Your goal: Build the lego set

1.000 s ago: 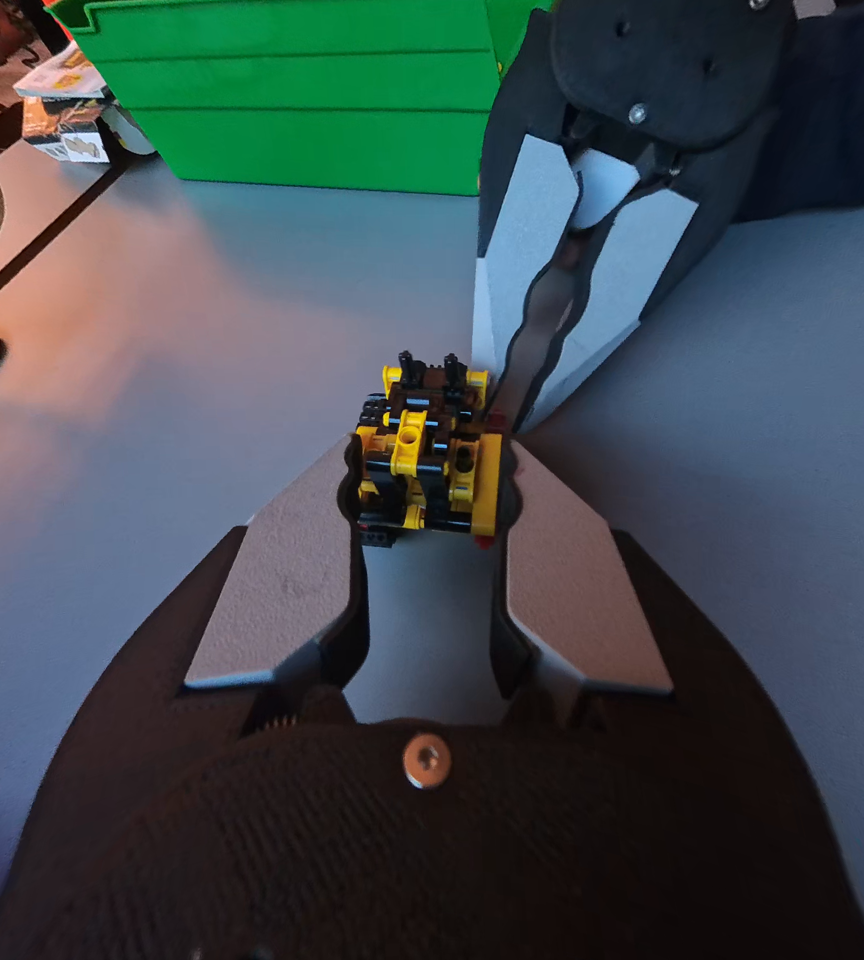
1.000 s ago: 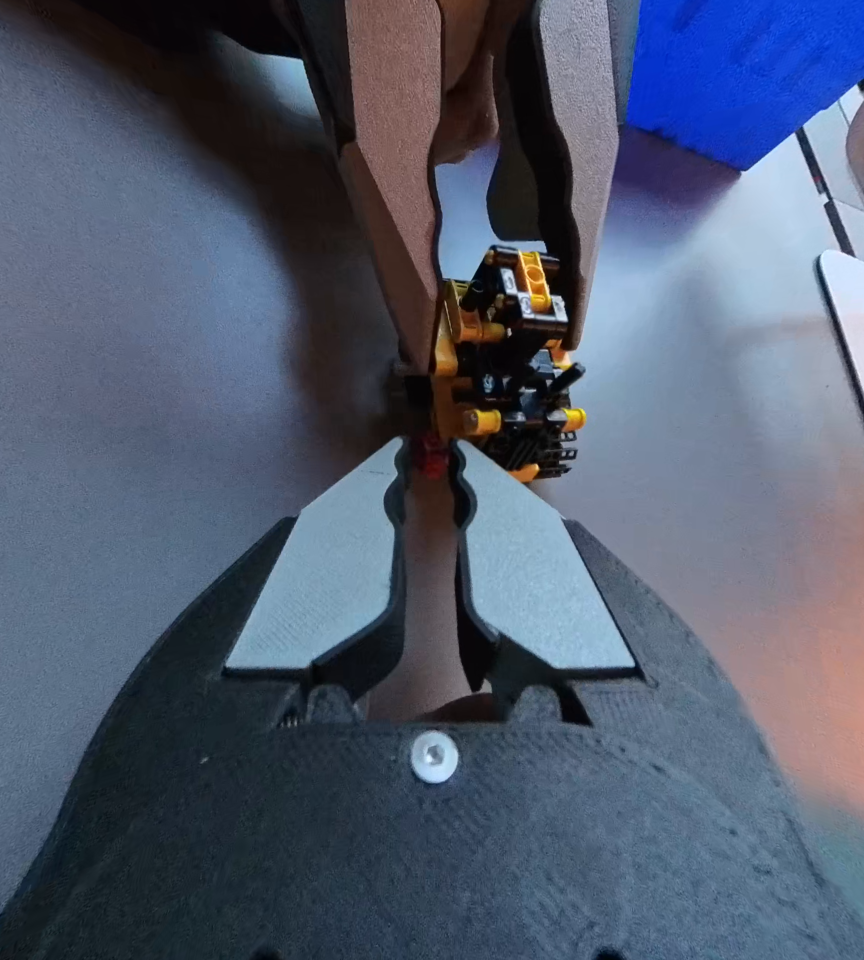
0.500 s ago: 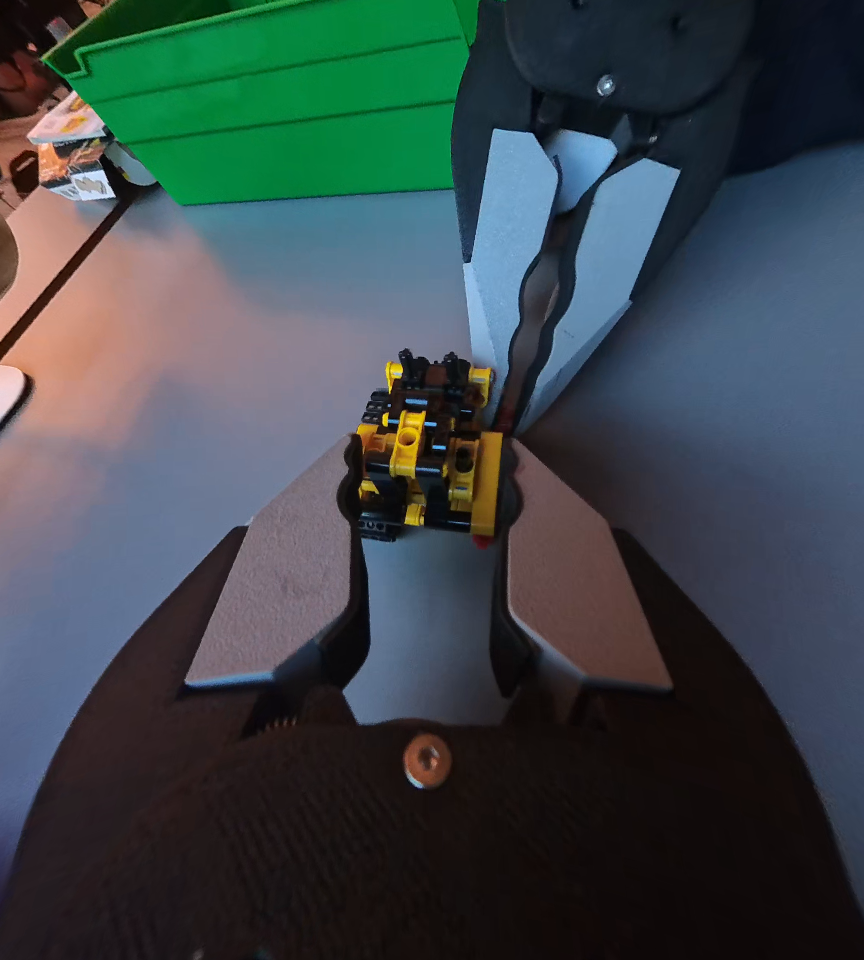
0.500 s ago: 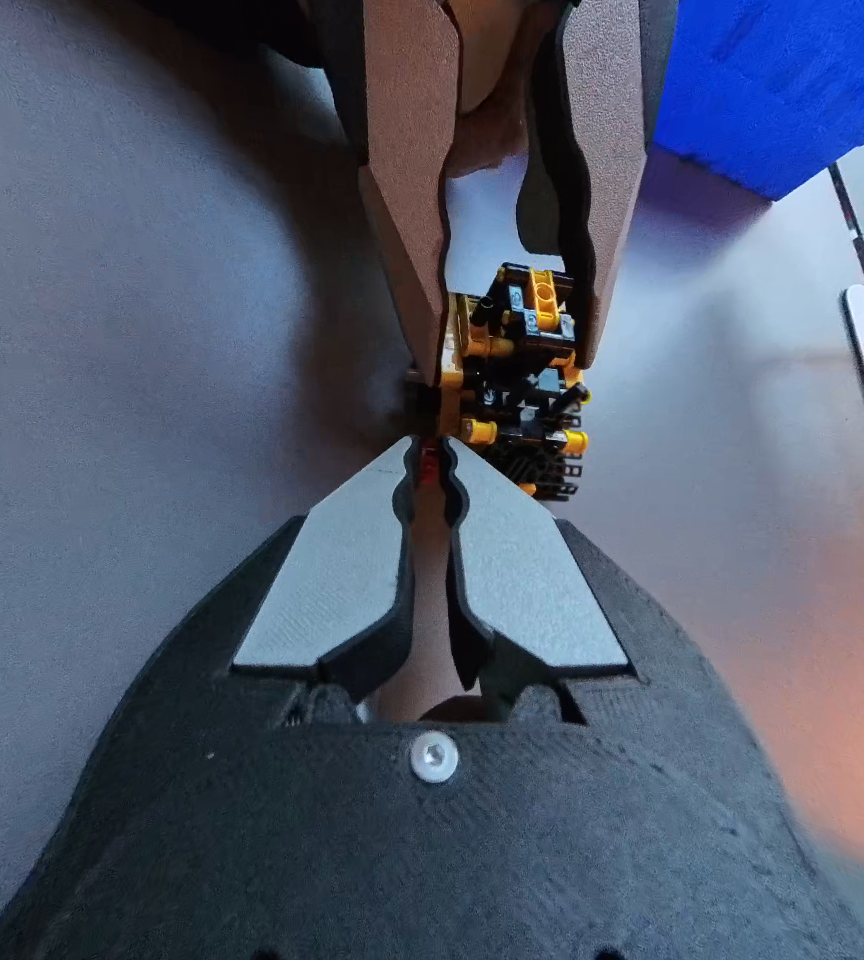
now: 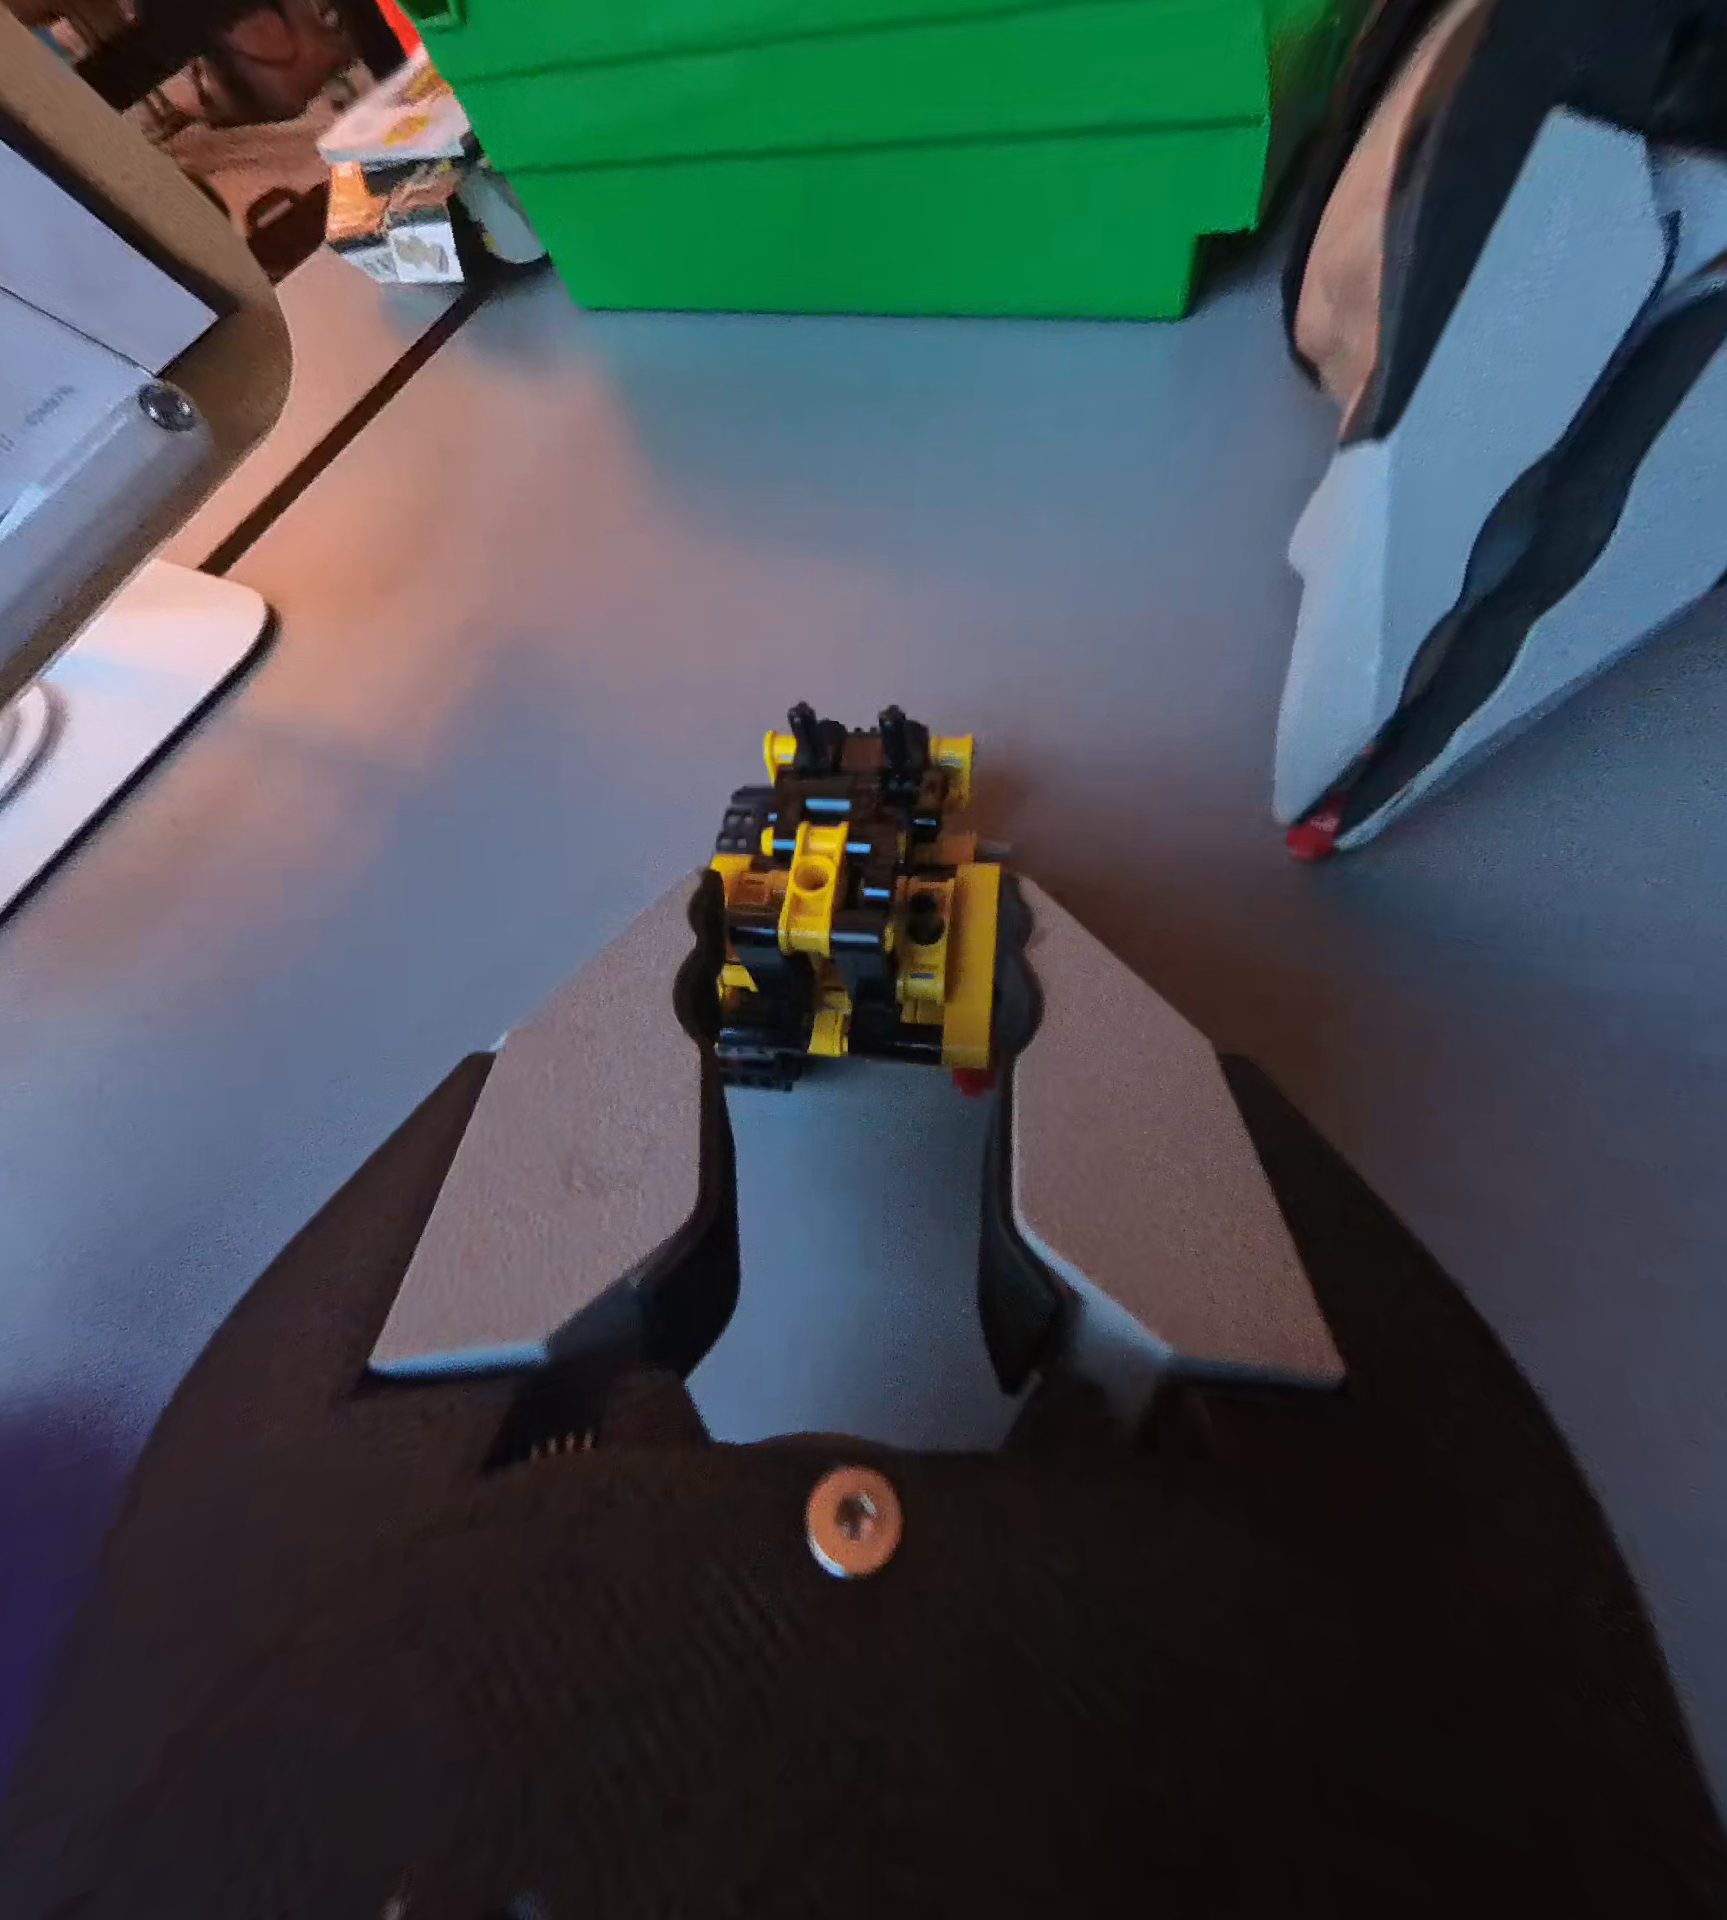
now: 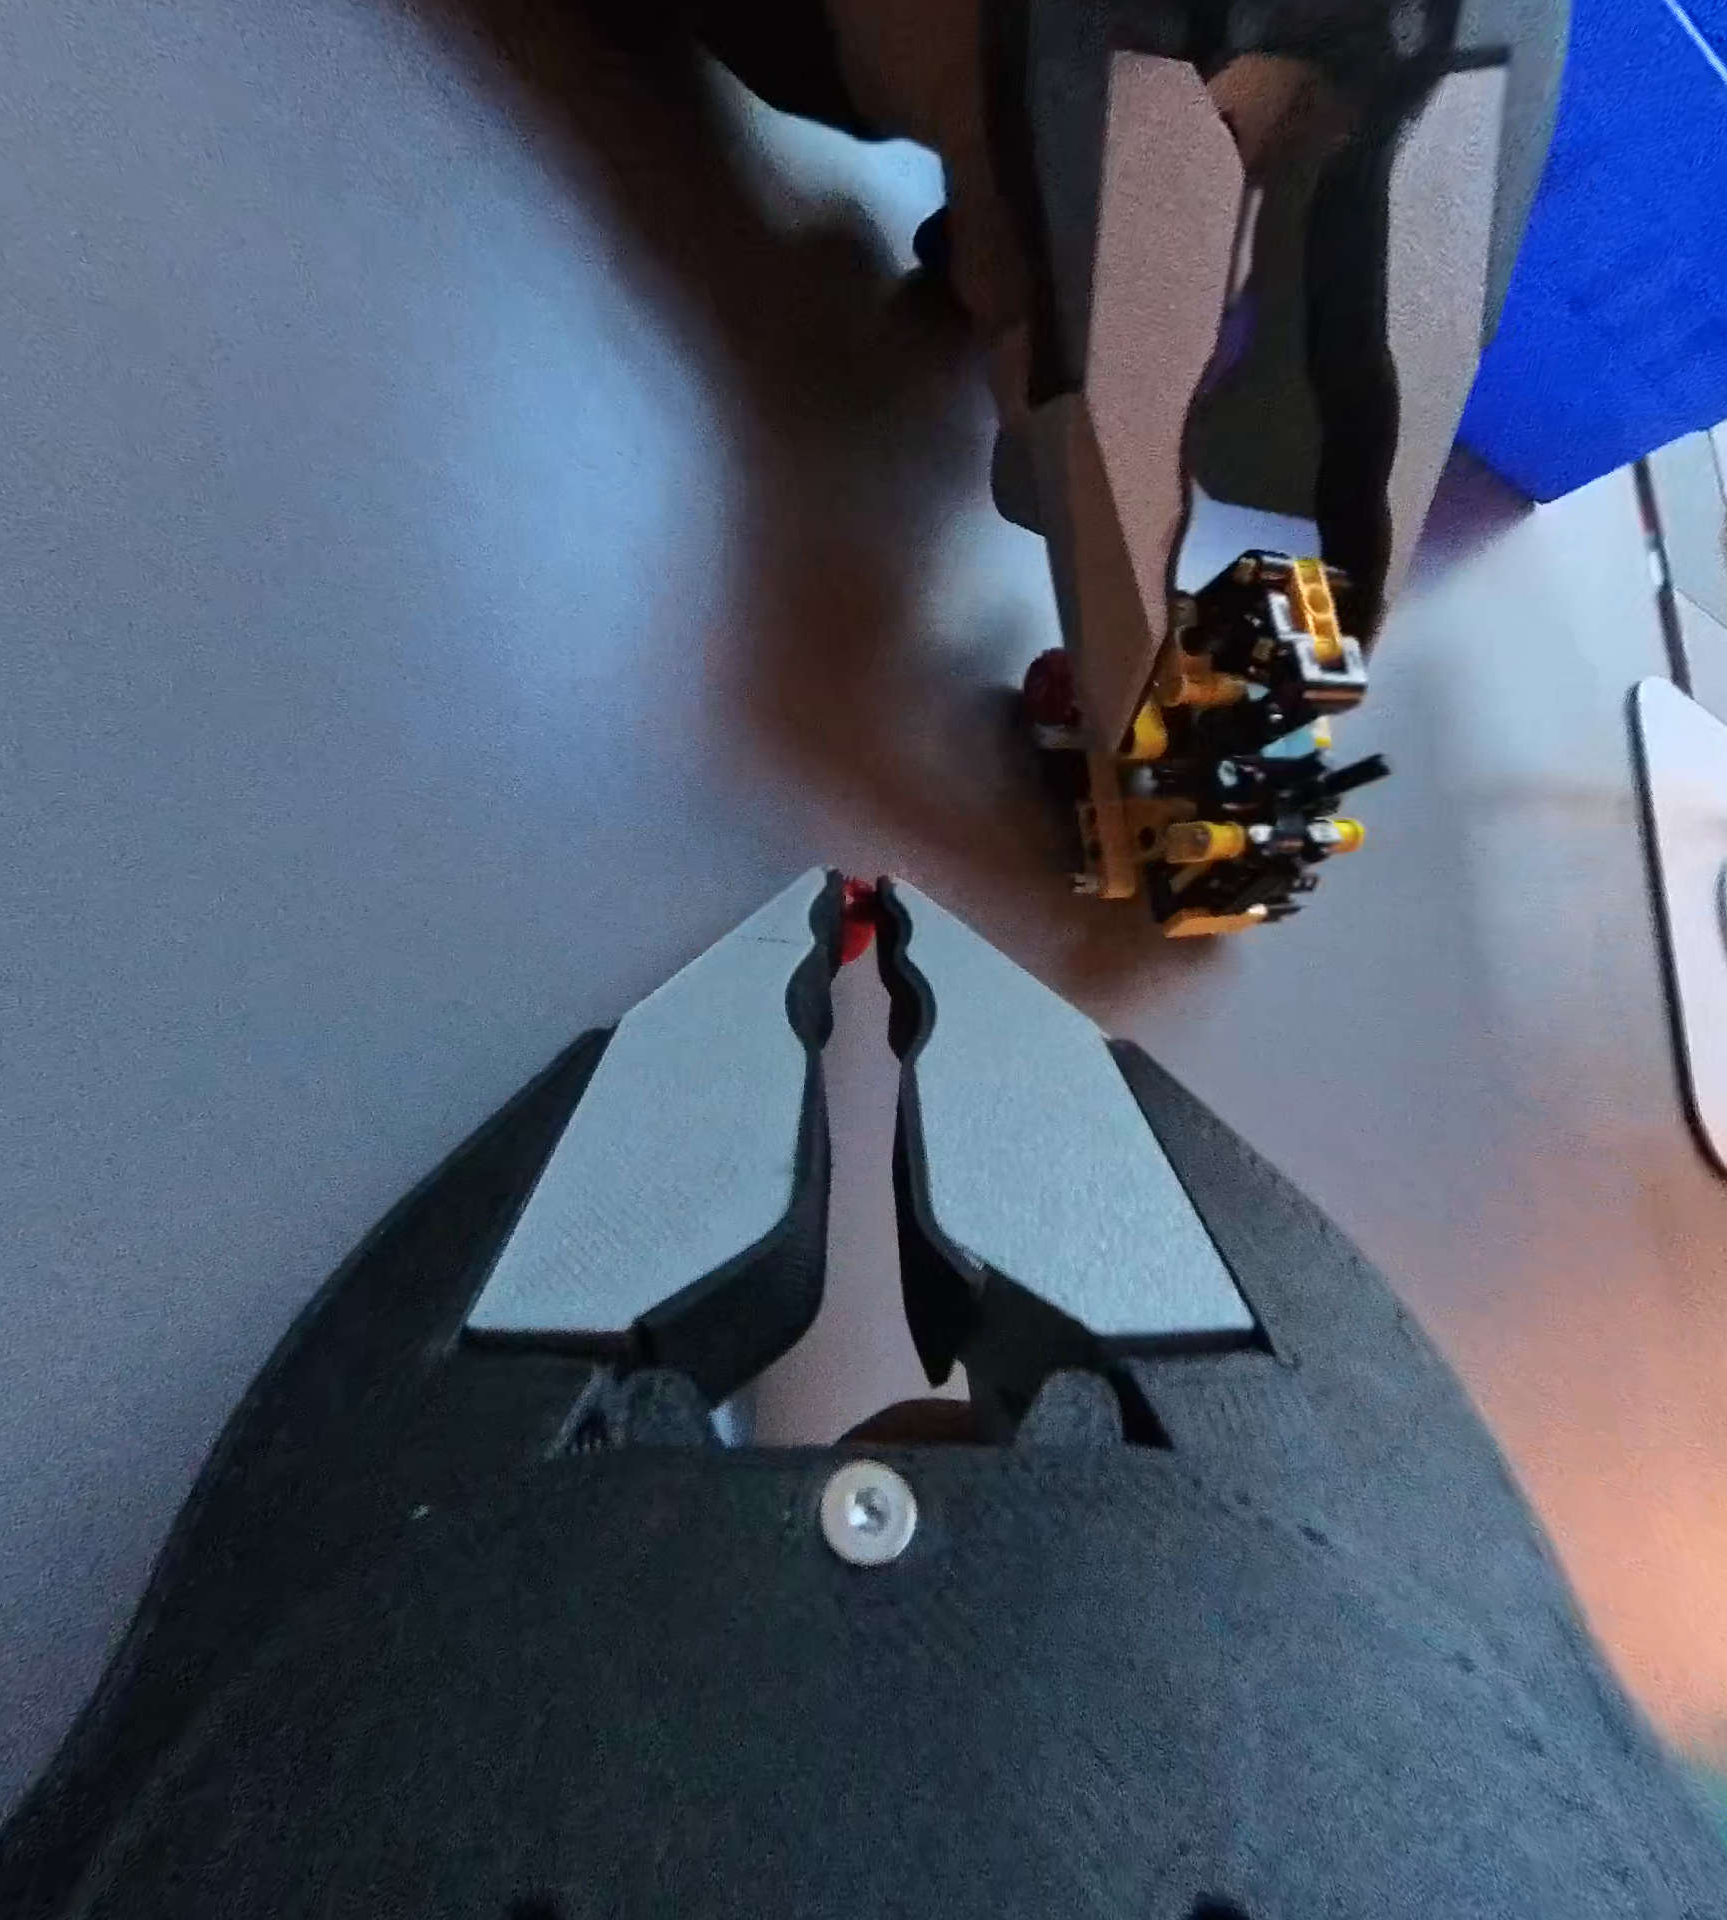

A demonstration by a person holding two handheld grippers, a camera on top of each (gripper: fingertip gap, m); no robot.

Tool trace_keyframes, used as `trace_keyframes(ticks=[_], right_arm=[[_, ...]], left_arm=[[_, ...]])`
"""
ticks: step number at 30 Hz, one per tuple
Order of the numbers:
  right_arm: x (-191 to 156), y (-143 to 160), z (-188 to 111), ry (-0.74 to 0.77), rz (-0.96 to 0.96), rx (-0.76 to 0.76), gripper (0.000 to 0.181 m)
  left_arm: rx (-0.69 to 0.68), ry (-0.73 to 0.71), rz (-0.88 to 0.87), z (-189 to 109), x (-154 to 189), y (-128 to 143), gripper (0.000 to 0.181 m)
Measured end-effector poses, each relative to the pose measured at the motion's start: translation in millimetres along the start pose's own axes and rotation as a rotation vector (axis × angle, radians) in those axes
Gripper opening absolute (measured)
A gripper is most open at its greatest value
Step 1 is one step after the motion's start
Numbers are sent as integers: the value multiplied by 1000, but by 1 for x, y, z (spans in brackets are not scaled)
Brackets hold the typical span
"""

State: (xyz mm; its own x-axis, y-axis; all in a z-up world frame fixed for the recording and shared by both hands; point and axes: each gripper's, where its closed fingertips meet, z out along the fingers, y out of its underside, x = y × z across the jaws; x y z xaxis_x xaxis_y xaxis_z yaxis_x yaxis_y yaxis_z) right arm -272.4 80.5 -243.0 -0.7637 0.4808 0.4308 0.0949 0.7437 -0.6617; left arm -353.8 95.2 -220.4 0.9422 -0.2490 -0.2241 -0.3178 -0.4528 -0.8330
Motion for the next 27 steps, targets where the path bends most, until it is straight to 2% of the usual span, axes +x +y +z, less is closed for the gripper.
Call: trace_keyframes(ticks=[5,8,10,12,13,15,17,18,19,20,22,24,26,27], right_arm=[[20,2,-9,83,56,47,4],[56,-15,-40,315,31,114,4],[93,-29,-87,605,14,156,4],[126,-30,-151,954,-2,130,3],[137,-24,-181,1095,4,85,3],[153,8,-225,1263,81,-48,3],[162,70,-241,1275,269,-253,4],[159,105,-240,1223,383,-371,16],[155,133,-239,1168,493,-451,39],[151,151,-235,1117,586,-474,51],[150,159,-230,1061,705,-390,52],[154,150,-235,1078,752,-261,50],[151,152,-234,1054,812,-228,40],[148,157,-231,1027,857,-237,42]], left_arm=[[2,-10,19,1,1,-1,49],[0,-11,18,1,1,-1,50],[-3,-18,25,2,1,-1,50],[-5,-24,24,2,1,-2,50],[-6,-26,19,3,1,-2,50],[-9,-30,4,3,1,-2,50],[-11,-36,-4,4,2,-3,50],[-11,-39,-4,4,2,-3,50],[-12,-42,-1,5,2,-3,50],[-13,-44,0,5,2,-4,50],[-13,-46,-1,6,2,-4,50],[-14,-45,-10,5,2,-3,50],[-15,-46,-21,5,1,-3,50],[-16,-49,-23,5,0,-3,50]])
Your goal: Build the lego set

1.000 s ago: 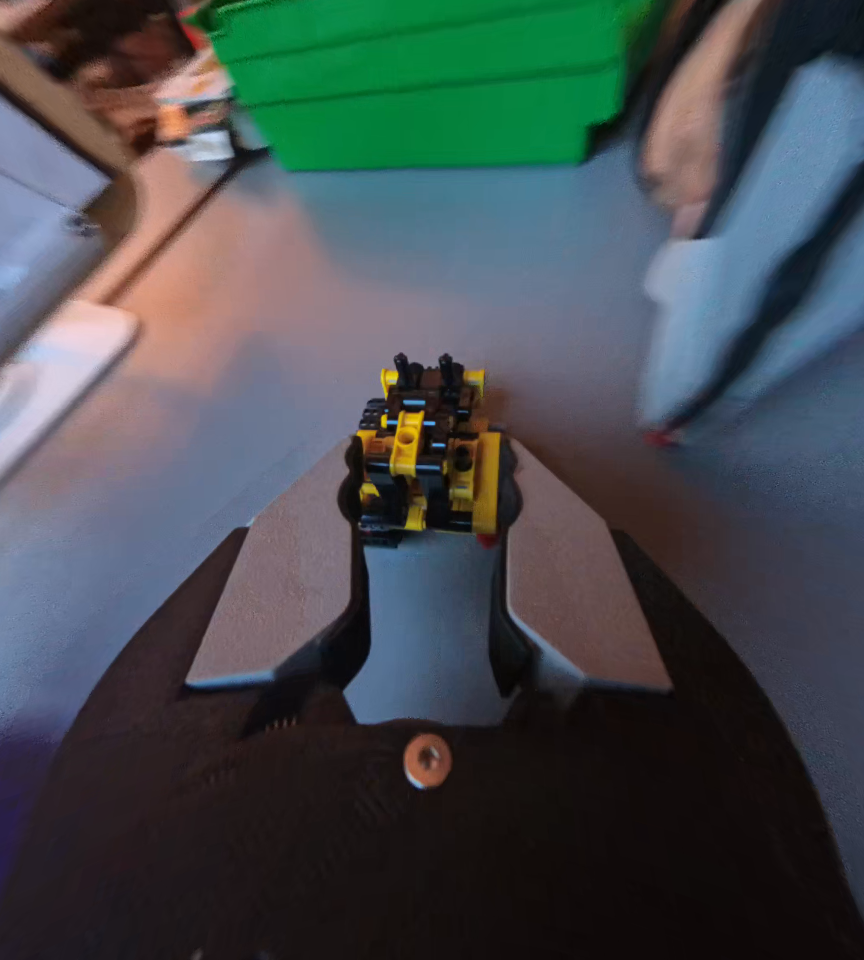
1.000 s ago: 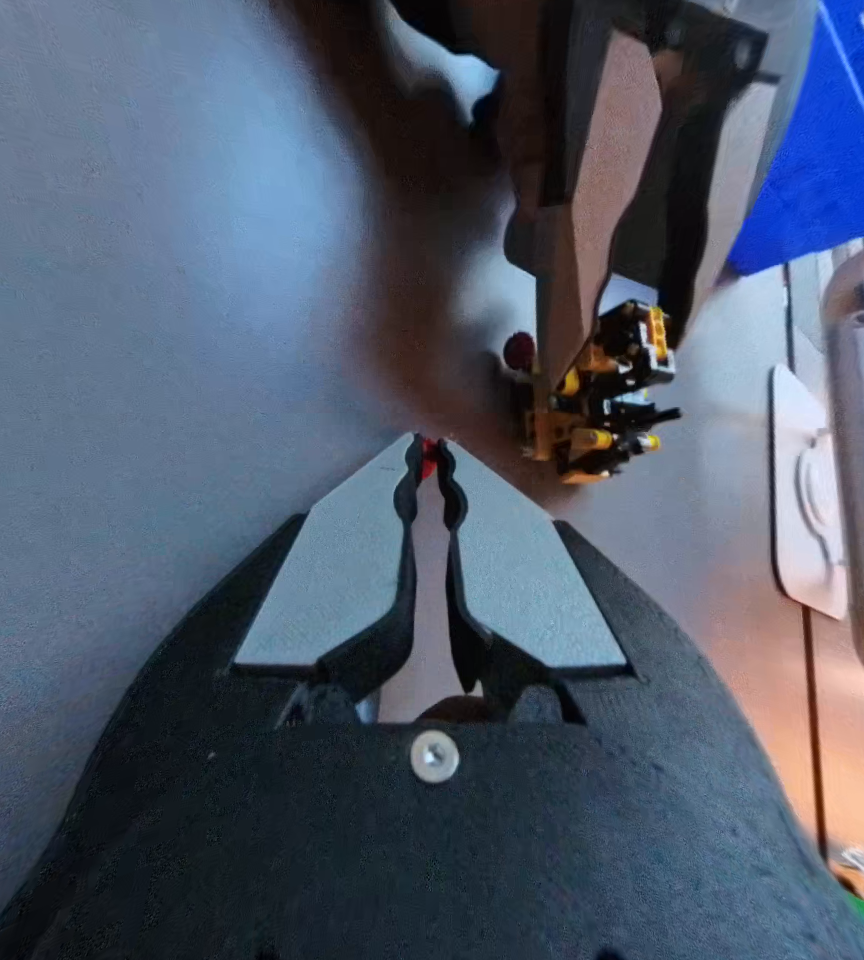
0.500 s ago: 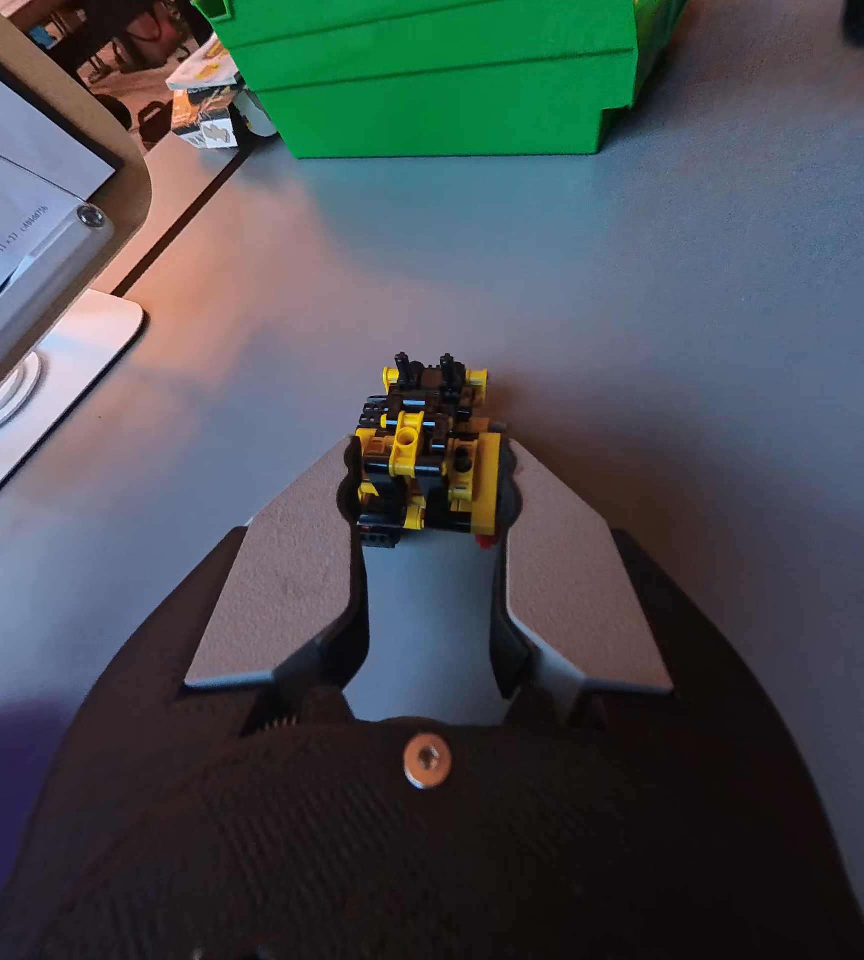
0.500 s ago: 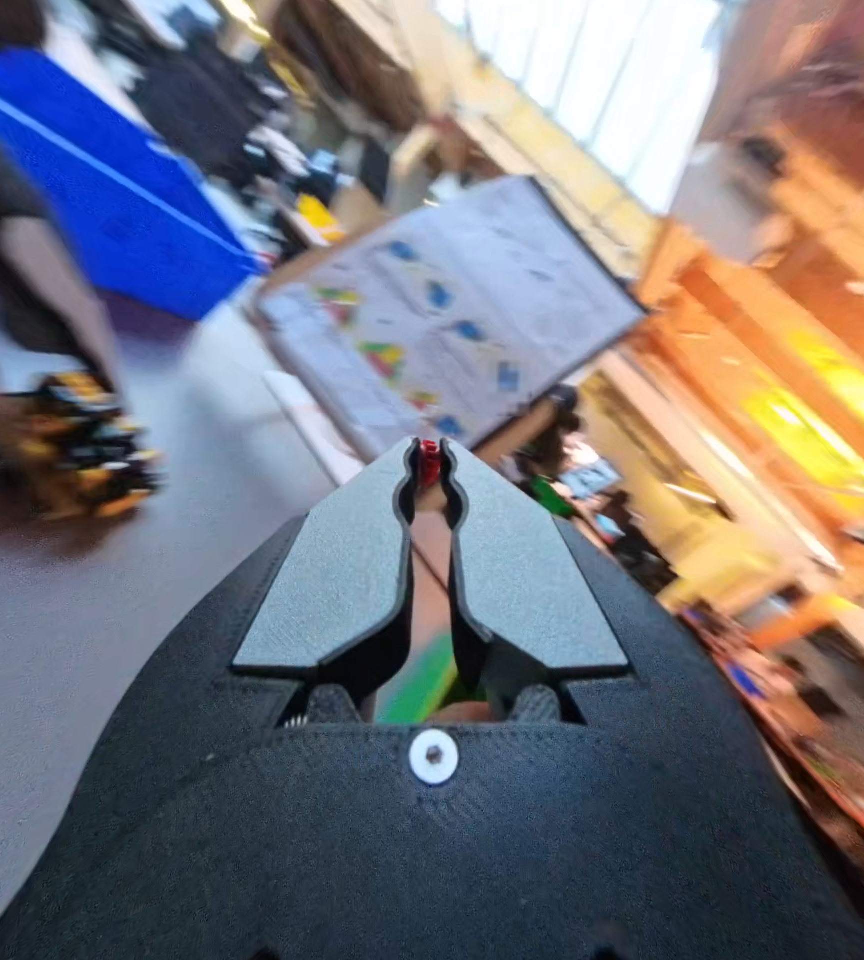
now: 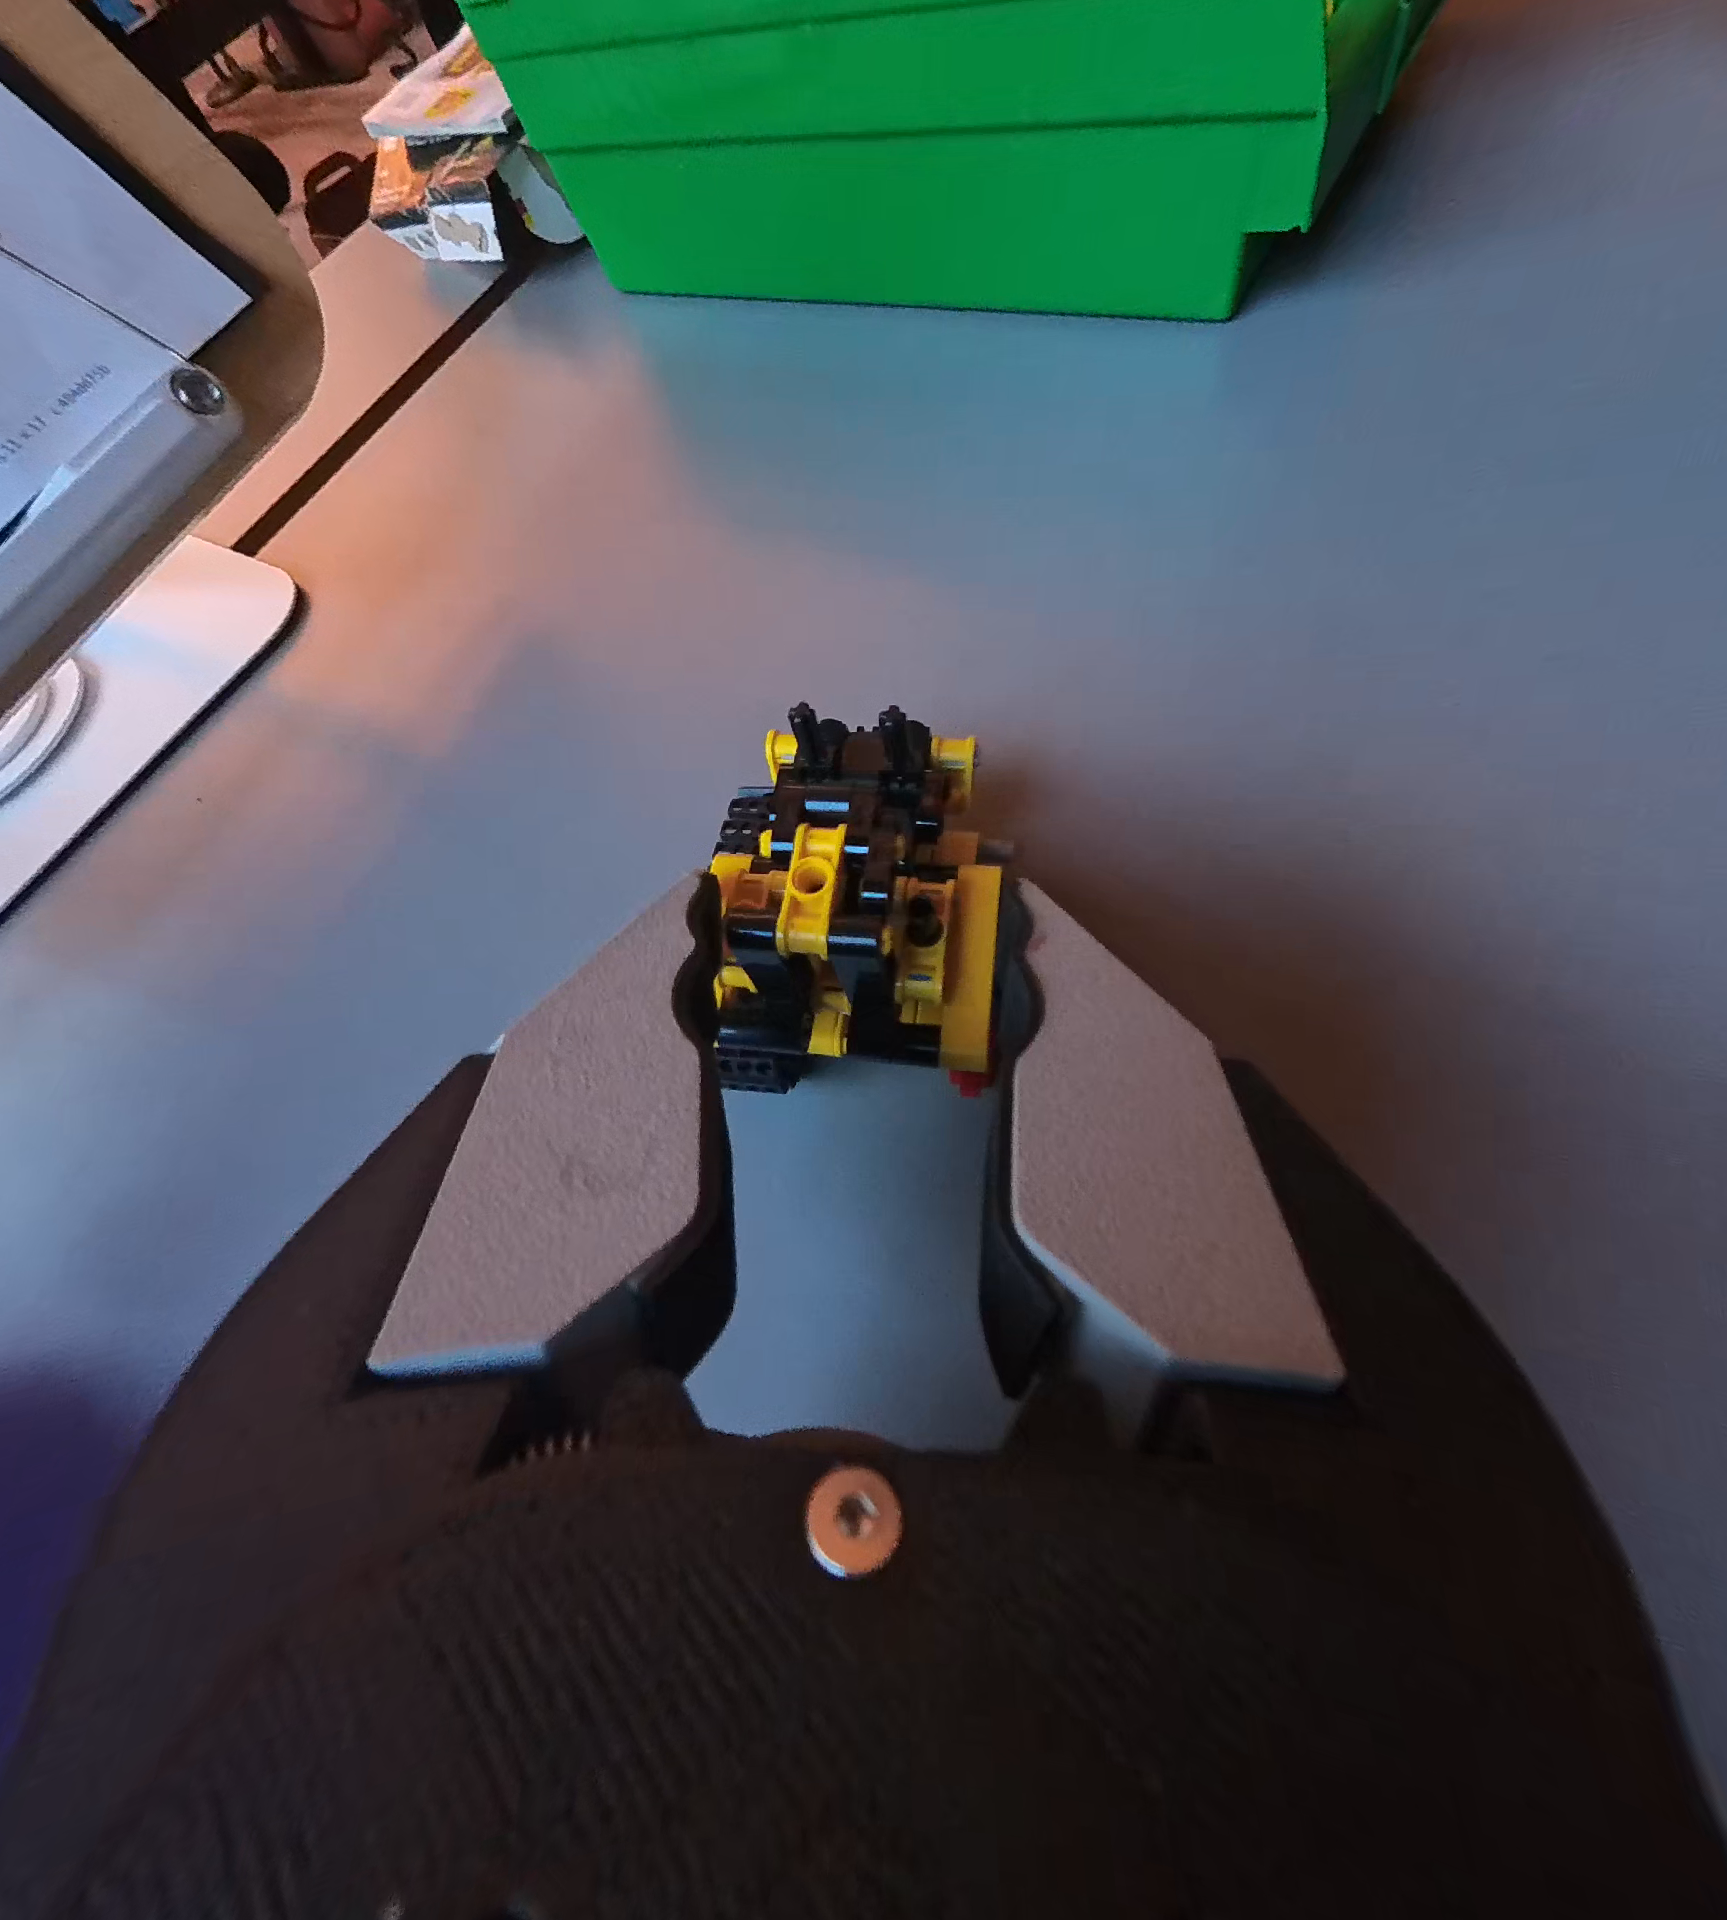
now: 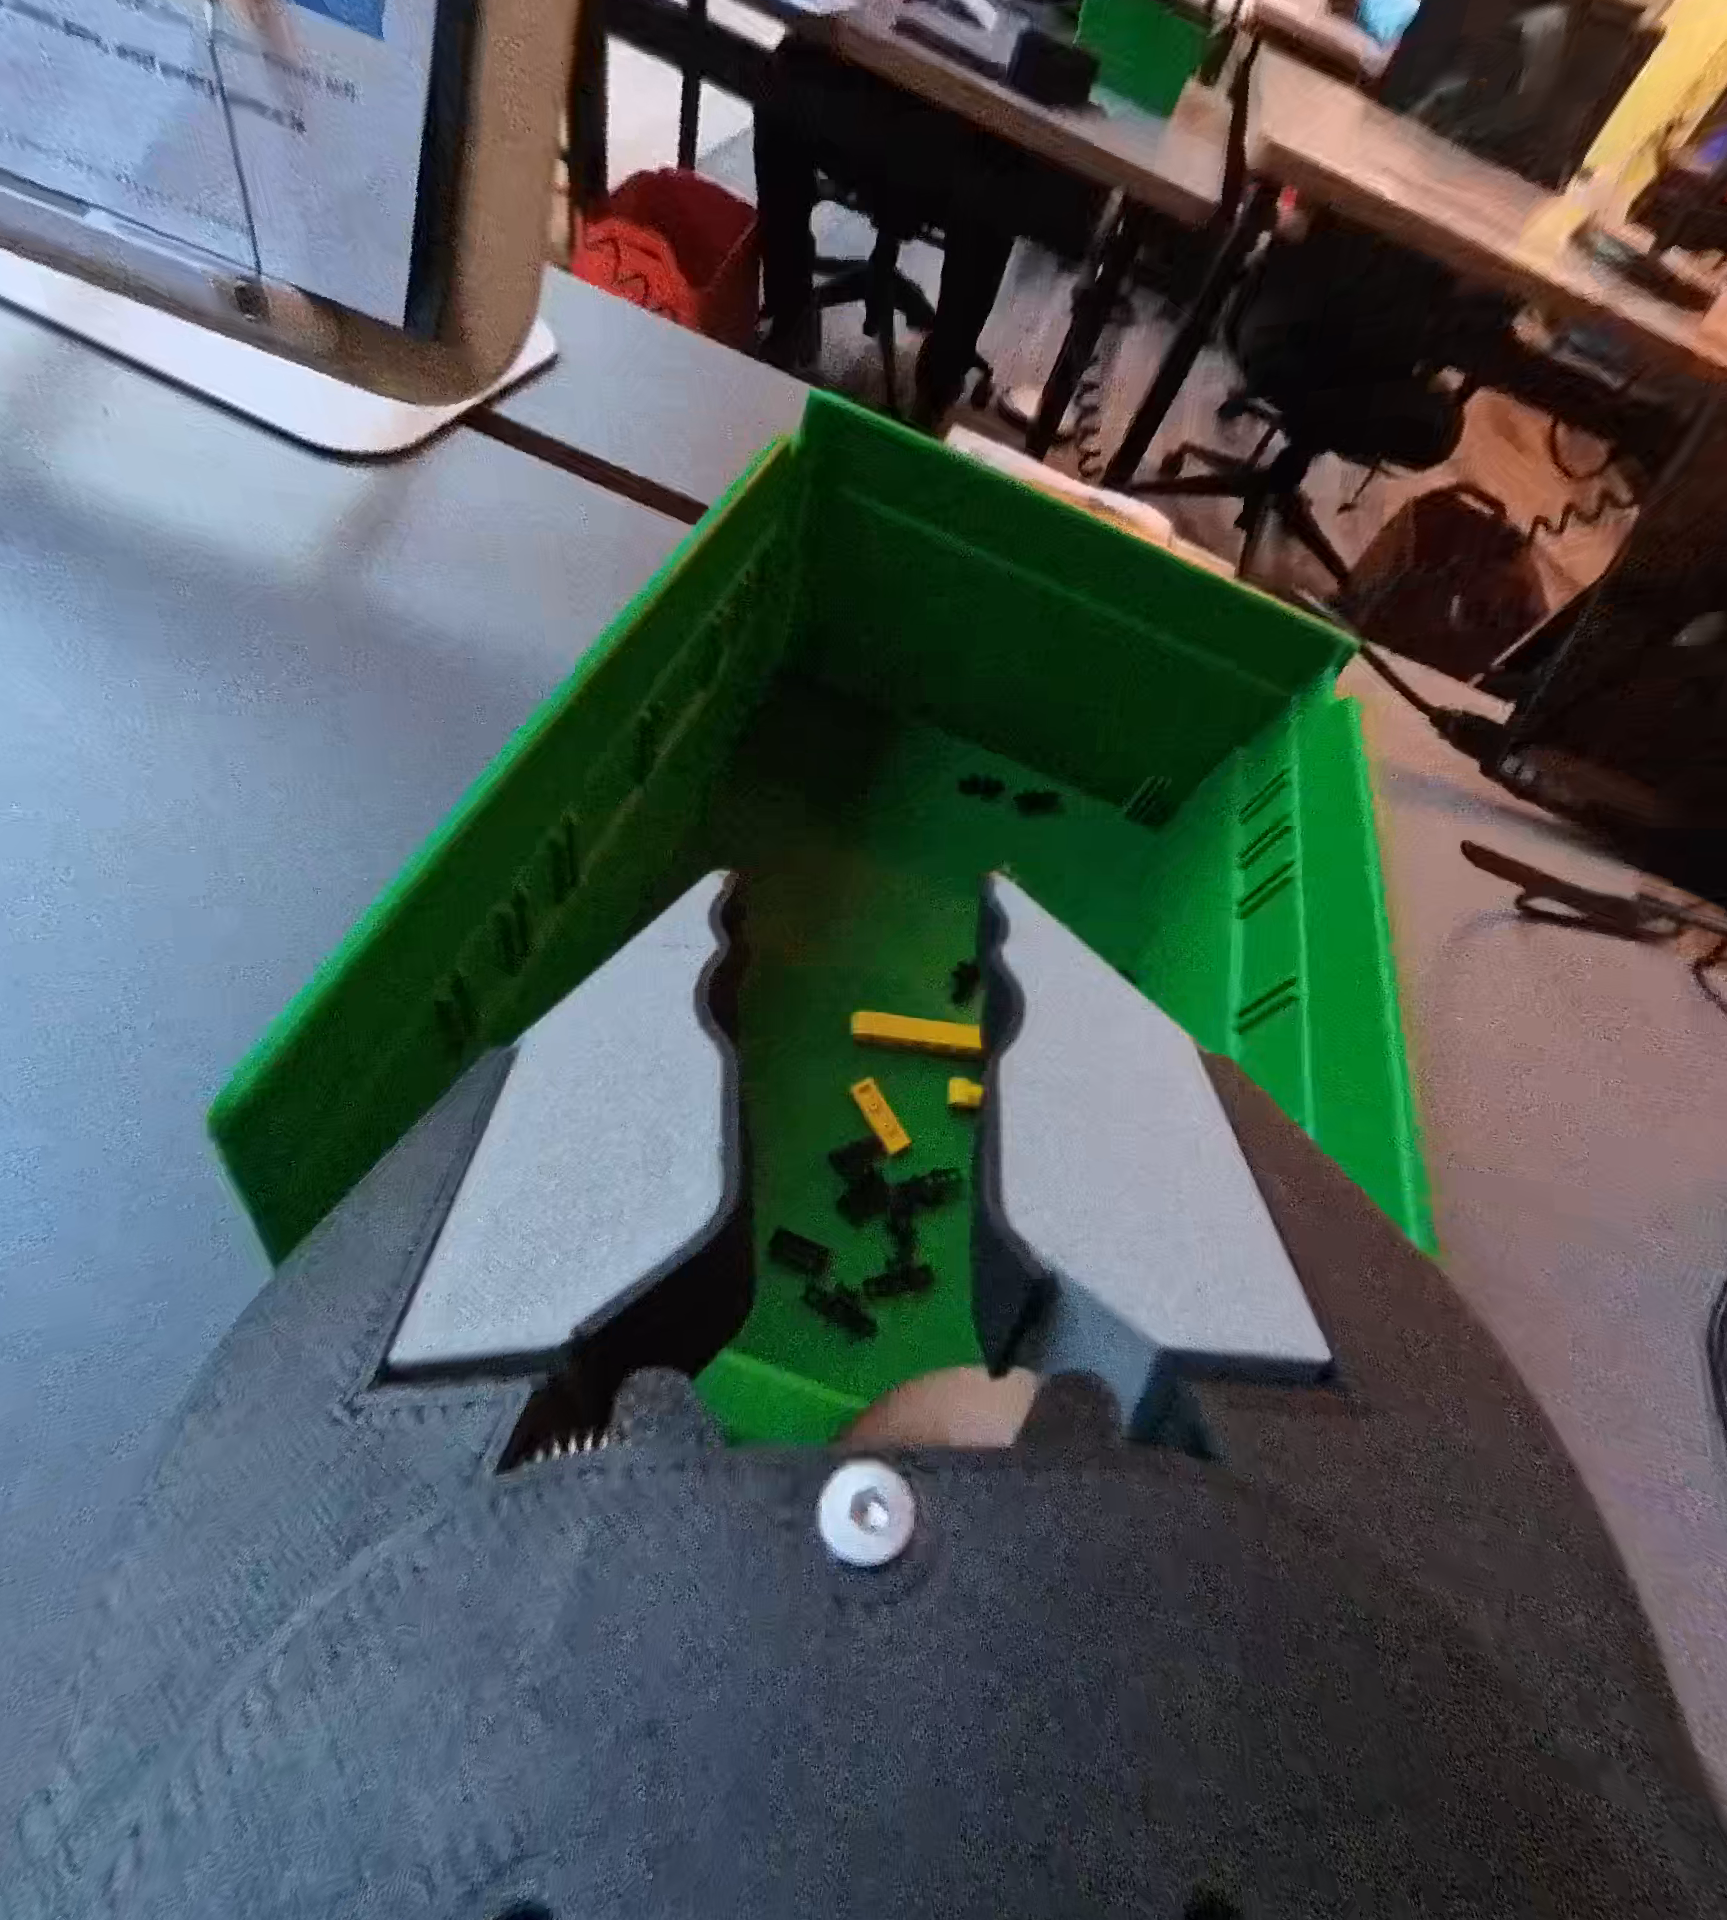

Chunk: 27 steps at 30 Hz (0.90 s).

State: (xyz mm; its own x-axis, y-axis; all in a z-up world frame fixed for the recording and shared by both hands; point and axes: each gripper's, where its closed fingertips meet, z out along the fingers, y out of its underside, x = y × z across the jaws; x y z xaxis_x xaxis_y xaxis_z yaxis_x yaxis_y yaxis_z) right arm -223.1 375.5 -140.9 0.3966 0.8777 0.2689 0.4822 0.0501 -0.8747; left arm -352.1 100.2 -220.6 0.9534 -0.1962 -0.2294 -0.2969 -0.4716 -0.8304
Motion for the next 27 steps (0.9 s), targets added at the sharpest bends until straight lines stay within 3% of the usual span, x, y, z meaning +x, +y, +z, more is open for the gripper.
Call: trace_keyframes(ticks=[2,5,6,8,10,11,14,16,20,22,27], right_arm=[[2,-7,1,6,52,26,65],[-37,-50,-18,-135,36,282,51],[-69,-61,-27,-260,-11,345,46],[-160,-60,-58,-655,-170,390,39],[-239,-32,-92,-975,-380,360,40],[-267,-14,-99,-1035,-489,347,38],[-317,22,-88,-964,-754,340,38],[-331,29,-79,-890,-851,377,32],[-334,16,-78,-831,-856,484,9],[-334,19,-75,-848,-852,437,15],[-335,31,-66,-810,-932,402,19]], left_arm=[[-5,-15,-12,0,-3,1,50],[-23,-68,-57,1,-12,3,50],[-20,-41,-56,1,-8,2,50],[20,98,-50,-2,12,-5,50],[39,156,-67,-1,21,-8,50],[39,155,-74,-1,20,-9,50],[38,152,-150,-1,18,-10,50],[36,162,-170,-2,19,-11,50],[36,212,-124,-4,33,-13,50],[52,236,-161,-4,38,-18,40],[64,256,-187,-2,42,-20,40]])
